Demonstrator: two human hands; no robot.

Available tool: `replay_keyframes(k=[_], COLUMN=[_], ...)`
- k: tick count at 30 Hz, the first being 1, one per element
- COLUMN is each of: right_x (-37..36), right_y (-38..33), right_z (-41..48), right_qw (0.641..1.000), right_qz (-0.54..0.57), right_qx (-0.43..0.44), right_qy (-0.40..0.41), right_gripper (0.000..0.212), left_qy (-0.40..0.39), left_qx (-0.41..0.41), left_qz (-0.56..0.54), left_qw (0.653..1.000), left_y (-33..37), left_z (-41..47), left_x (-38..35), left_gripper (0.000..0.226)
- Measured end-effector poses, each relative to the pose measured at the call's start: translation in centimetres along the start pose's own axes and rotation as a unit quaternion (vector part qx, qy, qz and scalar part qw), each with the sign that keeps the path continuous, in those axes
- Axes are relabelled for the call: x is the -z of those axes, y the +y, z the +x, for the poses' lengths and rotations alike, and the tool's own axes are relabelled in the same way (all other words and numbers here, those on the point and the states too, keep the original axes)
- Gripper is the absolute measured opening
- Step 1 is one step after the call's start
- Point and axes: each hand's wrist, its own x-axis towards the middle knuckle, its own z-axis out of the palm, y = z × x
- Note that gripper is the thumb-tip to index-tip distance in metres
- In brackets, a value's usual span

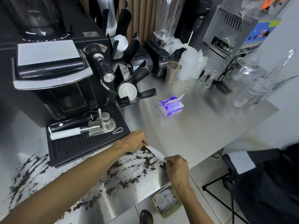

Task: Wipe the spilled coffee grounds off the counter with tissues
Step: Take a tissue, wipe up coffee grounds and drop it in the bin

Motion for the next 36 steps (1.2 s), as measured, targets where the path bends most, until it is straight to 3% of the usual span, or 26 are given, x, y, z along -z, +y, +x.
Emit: replay_keyframes(k=[6, 9, 13, 18, 22, 26, 36], right_x=[-1.3, -2.0, -1.9, -2.0, -2.6, -2.7, -3.0], right_y=[-2.0, -2.5, -3.2, -3.5, -3.2, -3.7, -4.7], right_z=[-1.6, -1.7, -1.7, -1.3, -1.2, -1.4, -1.7], right_qw=[0.999, 0.998, 0.995, 0.992, 0.993, 0.993, 0.994], right_qz=[0.026, 0.023, 0.009, -0.045, -0.029, -0.02, -0.047], right_qx=[-0.023, -0.032, -0.021, 0.021, 0.017, 0.043, 0.06], right_qy=[-0.005, -0.039, -0.097, -0.113, -0.114, -0.109, -0.072], right_gripper=[0.014, 0.023, 0.014, 0.034, 0.017, 0.045, 0.048], left_qy=[0.025, 0.026, 0.045, 0.057, 0.06, 0.061, 0.008], left_qx=[0.011, 0.02, 0.038, 0.058, 0.074, 0.09, 0.072], left_qz=[-0.003, -0.029, -0.053, -0.084, -0.092, -0.095, -0.076], left_qw=[1.0, 0.999, 0.997, 0.993, 0.991, 0.99, 0.994], left_y=[0.1, -0.1, 0.4, 0.5, 0.7, 1.0, 1.4], left_z=[-2.8, -3.8, -4.7, -5.5, -5.6, -5.8, -6.4], left_x=[-0.6, -1.1, -1.7, -2.2, -2.3, -2.6, -2.0], left_gripper=[0.023, 0.024, 0.021, 0.02, 0.018, 0.015, 0.021])
